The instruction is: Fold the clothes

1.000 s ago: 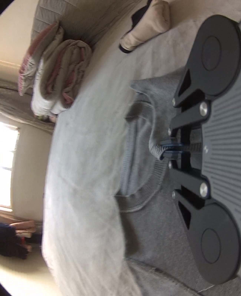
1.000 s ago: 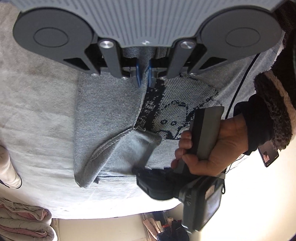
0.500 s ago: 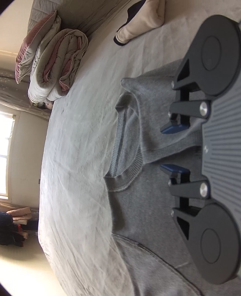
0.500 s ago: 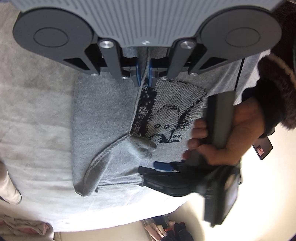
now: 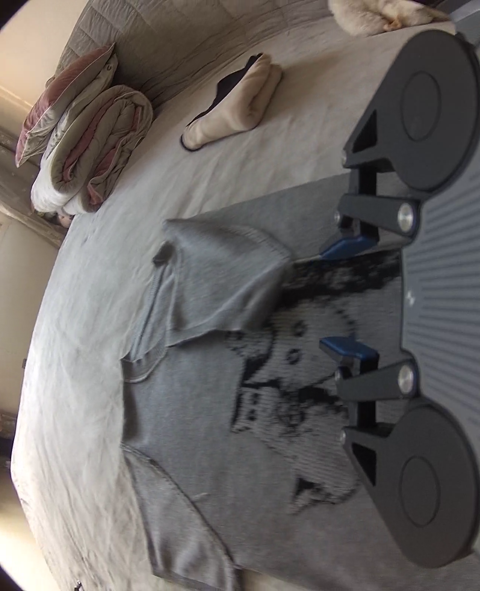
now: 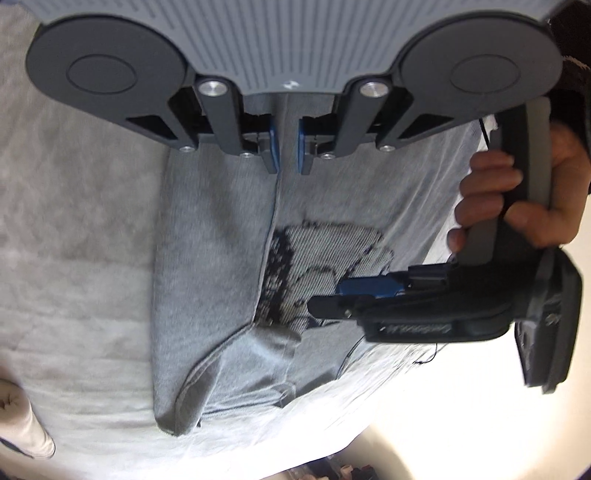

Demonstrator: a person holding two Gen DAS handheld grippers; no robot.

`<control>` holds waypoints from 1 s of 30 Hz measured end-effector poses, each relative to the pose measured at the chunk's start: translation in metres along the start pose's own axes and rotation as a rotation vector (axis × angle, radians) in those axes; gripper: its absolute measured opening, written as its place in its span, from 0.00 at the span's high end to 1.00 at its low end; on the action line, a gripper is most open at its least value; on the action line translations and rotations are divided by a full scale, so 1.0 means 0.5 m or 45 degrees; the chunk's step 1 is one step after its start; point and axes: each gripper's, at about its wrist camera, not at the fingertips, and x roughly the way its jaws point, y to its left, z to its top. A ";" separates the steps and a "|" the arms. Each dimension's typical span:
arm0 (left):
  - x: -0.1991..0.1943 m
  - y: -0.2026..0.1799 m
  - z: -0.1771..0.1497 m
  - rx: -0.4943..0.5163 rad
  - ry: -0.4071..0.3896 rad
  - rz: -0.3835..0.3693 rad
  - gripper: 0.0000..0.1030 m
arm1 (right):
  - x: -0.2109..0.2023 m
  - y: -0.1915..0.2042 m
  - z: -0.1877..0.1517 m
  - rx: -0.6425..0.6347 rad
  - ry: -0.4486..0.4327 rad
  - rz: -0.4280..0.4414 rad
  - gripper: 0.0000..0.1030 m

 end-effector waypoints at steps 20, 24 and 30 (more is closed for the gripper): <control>-0.032 -0.030 -0.190 -0.011 0.102 -0.140 0.55 | -0.078 0.015 -0.140 -0.013 0.044 0.050 0.83; -0.022 -0.036 -0.188 -0.024 0.070 -0.190 0.56 | -0.097 0.049 -0.160 -0.157 0.013 0.062 0.83; 0.004 -0.061 -0.182 0.077 0.100 -0.364 0.69 | -0.079 0.084 -0.169 -0.266 0.014 0.039 0.61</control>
